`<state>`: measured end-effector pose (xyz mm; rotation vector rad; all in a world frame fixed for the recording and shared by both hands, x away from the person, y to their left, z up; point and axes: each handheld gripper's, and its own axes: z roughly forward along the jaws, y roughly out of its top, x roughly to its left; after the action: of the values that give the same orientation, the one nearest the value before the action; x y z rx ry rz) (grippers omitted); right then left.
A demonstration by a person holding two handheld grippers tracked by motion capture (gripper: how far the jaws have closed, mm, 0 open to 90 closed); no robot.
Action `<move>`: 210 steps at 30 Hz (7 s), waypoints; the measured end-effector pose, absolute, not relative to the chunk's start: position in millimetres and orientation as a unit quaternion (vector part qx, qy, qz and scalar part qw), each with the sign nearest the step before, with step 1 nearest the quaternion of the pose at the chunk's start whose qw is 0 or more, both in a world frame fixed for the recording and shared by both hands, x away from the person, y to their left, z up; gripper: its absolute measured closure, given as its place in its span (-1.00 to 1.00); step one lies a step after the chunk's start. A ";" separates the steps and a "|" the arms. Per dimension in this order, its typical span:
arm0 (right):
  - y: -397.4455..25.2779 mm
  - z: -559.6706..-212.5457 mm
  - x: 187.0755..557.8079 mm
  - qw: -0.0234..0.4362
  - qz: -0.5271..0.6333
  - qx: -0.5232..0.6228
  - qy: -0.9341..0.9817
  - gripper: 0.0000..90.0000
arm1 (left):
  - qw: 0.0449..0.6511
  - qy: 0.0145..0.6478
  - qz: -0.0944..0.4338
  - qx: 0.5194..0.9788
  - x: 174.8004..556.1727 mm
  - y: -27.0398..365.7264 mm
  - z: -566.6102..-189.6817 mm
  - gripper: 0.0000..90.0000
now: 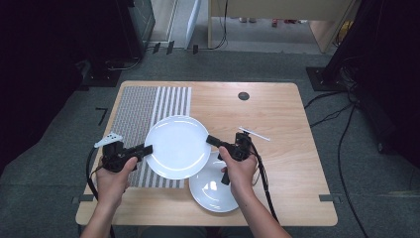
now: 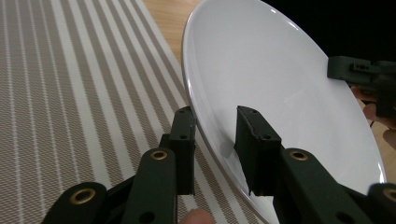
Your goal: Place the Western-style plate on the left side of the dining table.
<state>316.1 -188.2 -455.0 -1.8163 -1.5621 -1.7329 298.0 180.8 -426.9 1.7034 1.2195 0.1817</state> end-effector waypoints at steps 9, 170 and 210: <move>-160.6 -455.9 331.8 0.097 -0.577 -0.612 -0.533 0.96 | 0.488 0.522 0.072 0.696 312.5 205.5 -430.0 0.57; -300.4 -482.7 310.6 -0.061 -0.543 -0.535 -0.644 -0.50 | 0.416 0.557 0.188 0.694 235.2 280.9 -513.4 -0.77; -454.2 -514.2 209.3 -0.135 -0.485 -0.633 -0.588 -0.56 | 0.385 0.551 0.185 0.717 235.8 271.5 -517.1 -0.77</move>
<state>209.3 -454.2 -514.2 -2.1801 -2.0264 -1.6704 235.8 271.5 -517.1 1.8261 1.4032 0.4717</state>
